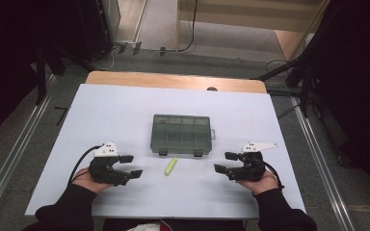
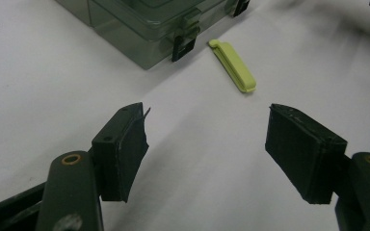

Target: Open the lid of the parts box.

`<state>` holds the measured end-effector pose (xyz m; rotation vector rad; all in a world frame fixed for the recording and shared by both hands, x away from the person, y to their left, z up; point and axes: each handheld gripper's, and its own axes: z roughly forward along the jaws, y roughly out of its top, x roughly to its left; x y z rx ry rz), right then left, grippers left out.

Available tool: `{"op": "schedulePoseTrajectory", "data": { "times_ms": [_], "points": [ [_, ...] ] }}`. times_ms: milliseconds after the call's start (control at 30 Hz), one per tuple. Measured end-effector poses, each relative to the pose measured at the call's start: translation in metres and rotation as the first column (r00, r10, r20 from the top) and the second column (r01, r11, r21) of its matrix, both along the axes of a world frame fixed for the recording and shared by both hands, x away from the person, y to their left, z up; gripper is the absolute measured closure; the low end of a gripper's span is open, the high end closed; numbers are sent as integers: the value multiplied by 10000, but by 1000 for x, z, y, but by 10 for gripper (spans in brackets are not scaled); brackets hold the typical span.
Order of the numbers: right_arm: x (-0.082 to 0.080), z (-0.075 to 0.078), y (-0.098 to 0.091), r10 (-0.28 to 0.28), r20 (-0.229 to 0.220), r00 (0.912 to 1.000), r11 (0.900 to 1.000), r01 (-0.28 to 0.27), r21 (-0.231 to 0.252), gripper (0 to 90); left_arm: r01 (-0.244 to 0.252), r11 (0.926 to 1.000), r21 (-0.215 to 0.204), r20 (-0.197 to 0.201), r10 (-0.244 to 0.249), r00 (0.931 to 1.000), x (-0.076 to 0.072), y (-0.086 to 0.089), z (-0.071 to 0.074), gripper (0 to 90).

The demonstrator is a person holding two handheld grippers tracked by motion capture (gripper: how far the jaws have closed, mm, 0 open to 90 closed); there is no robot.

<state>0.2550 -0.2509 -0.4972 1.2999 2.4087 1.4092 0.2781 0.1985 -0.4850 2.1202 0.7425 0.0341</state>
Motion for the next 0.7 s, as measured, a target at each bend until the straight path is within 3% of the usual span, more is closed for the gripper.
{"op": "schedulePoseTrajectory", "data": {
  "times_ms": [367, 500, 700],
  "points": [
    [9, 2, 8, 34, 30, 10000, 9999, -33, -153, 252, -125, 9999, -36, -64, 125, 9999, -2, 3, 0, 300],
    [11, 2, 9, -52, 152, 9999, 9981, 61, -619, 292, -80, 9998, -208, -149, 77, 9999, -4, 3, 0, 300],
    [17, 1, 11, -118, -29, 9999, 9990, 117, -429, 272, -49, 9999, -143, -160, 47, 9999, -5, 3, 0, 300]
  ]
}}
